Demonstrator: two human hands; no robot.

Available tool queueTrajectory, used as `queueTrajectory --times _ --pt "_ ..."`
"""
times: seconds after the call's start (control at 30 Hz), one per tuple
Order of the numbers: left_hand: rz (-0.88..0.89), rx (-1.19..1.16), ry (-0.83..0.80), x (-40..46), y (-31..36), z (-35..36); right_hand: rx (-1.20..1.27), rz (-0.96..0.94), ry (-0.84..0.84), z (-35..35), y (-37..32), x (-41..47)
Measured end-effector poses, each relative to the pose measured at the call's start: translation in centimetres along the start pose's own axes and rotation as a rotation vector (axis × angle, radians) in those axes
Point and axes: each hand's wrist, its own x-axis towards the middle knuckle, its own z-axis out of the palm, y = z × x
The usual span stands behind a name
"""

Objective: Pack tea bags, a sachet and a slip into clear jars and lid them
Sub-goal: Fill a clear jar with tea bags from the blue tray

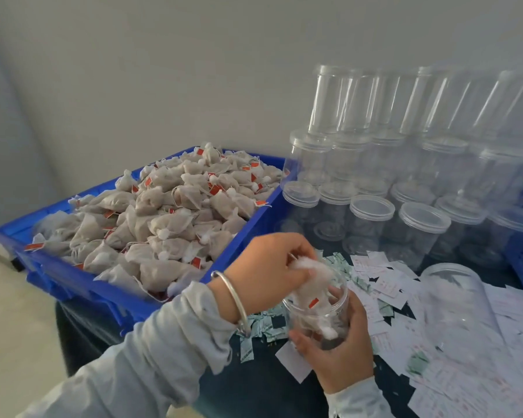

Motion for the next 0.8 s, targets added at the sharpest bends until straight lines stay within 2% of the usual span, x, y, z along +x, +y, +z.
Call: queueTrajectory --times 0.07,0.13,0.27,0.33,0.43,0.53,0.6,0.73,0.8 --pt "-0.001 -0.097 -0.094 -0.2 -0.1 0.6 -0.041 -0.043 0.026 -0.2 -0.3 0.1" --pt "-0.026 -0.191 -0.103 -0.4 -0.1 -0.2 -0.071 -0.082 0.060 -0.6 -0.4 0.1" --pt "-0.120 -0.331 0.249 0.4 -1.9 -2.1 -0.109 -0.169 0.187 -1.4 -1.0 0.2" --pt "-0.193 -0.292 0.344 1.0 -3.3 -1.3 -0.112 -0.134 0.203 -1.6 -1.1 -0.1" --pt "-0.281 0.001 0.173 2.0 -5.4 2.8 -0.098 -0.082 0.223 -2.2 -1.0 -0.7" --pt "-0.325 0.409 -0.016 3.3 -7.7 7.1 -0.122 -0.080 0.232 -3.3 -0.6 -1.3" --pt "-0.342 0.593 -0.062 3.8 -8.7 8.7 -0.128 -0.070 0.241 -3.4 -0.5 -1.5" --pt "-0.392 0.600 -0.048 4.5 -9.9 9.2 -0.172 -0.080 0.192 -3.5 -0.1 -1.4" --pt "-0.423 0.571 -0.120 5.1 -10.0 8.5 -0.176 -0.057 0.155 -3.4 0.0 -1.4"
